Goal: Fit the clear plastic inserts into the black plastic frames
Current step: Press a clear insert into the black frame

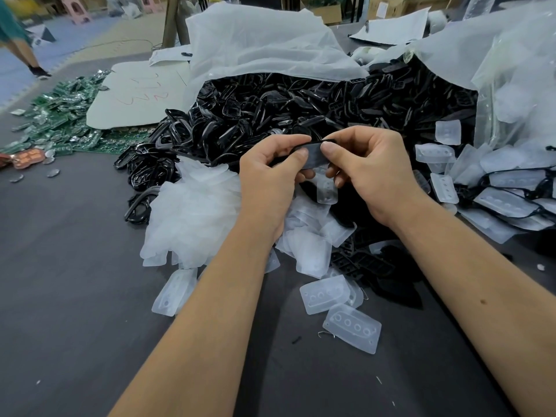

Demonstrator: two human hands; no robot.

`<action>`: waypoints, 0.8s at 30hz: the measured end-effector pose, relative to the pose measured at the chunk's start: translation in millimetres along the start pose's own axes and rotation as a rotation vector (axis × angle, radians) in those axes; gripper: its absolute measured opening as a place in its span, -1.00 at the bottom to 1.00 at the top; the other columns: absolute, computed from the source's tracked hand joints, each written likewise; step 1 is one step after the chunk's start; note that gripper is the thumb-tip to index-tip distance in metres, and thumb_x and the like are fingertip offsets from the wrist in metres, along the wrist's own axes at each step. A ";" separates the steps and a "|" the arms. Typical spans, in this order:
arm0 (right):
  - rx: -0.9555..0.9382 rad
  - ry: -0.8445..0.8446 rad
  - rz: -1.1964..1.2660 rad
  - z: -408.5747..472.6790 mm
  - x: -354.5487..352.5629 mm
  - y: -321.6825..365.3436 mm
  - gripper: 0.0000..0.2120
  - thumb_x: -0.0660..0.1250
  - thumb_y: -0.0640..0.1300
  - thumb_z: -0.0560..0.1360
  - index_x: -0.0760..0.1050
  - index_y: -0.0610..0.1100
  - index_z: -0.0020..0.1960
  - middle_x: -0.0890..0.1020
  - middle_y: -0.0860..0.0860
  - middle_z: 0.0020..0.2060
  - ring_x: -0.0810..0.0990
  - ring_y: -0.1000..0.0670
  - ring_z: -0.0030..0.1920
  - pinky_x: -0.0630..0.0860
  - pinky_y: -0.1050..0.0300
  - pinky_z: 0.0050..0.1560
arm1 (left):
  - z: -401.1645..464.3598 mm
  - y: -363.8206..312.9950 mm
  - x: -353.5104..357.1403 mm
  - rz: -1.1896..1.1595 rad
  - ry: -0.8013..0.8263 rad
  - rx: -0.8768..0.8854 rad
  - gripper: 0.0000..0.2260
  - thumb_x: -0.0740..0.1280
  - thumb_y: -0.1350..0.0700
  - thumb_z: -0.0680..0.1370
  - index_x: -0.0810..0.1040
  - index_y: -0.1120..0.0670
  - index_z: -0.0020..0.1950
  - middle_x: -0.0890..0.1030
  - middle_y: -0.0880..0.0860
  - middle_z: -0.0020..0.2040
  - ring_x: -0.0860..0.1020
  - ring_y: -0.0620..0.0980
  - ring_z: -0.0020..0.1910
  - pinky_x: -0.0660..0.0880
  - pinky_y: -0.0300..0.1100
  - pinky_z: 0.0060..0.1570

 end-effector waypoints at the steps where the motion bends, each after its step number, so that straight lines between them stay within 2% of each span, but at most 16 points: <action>1: 0.001 0.001 0.003 -0.2 0.2 -0.3 -0.97 0.49 -0.26 0.55 0.68 -0.21 -0.02 0.68 -0.01 -0.35 0.64 0.01 -0.37 0.53 0.22 -0.40 | -0.1 0.0 0.0 0.003 0.000 0.000 -0.77 0.39 0.38 0.57 0.74 0.08 -0.04 0.69 0.11 -0.14 0.65 0.00 -0.22 0.56 -0.30 -0.25; 7: 0.010 0.023 0.011 1.0 0.3 -1.7 -0.92 0.48 -0.33 0.54 0.66 -0.25 0.03 0.70 -0.06 -0.29 0.65 0.00 -0.32 0.54 0.22 -0.34 | -0.7 -1.1 0.2 0.019 0.005 0.005 -0.74 0.38 0.40 0.56 0.74 0.07 -0.04 0.70 0.07 -0.13 0.66 -0.03 -0.19 0.55 -0.32 -0.26; 13: 0.022 0.033 0.030 1.8 1.6 -2.7 -0.88 0.44 -0.40 0.53 0.65 -0.23 0.01 0.69 -0.08 -0.27 0.63 0.02 -0.33 0.51 0.23 -0.36 | -1.3 -0.5 0.3 0.012 -0.008 -0.014 -0.75 0.36 0.41 0.56 0.73 0.09 -0.04 0.71 0.14 -0.10 0.65 0.04 -0.18 0.53 -0.32 -0.28; 21: 0.033 0.031 0.047 1.6 2.7 -3.0 -0.90 0.43 -0.38 0.53 0.65 -0.21 -0.04 0.66 -0.06 -0.31 0.61 0.03 -0.36 0.48 0.20 -0.40 | -1.7 -1.6 -0.2 0.005 -0.016 -0.024 -0.77 0.36 0.39 0.57 0.73 0.11 -0.04 0.72 0.20 -0.06 0.64 0.06 -0.19 0.53 -0.31 -0.27; 24: 0.023 0.025 0.023 0.9 2.2 -1.4 -0.96 0.45 -0.33 0.54 0.65 -0.24 -0.03 0.66 -0.04 -0.33 0.60 0.03 -0.36 0.48 0.20 -0.39 | -1.9 -1.5 0.1 0.005 -0.018 -0.025 -0.76 0.36 0.40 0.57 0.73 0.09 -0.06 0.71 0.15 -0.10 0.64 0.04 -0.20 0.53 -0.32 -0.29</action>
Point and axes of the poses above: each hand's wrist, its own z-axis towards the middle knuckle, its own x-axis out of the palm, y = z × x, the point moved 8 cm from there along z, towards the middle knuckle
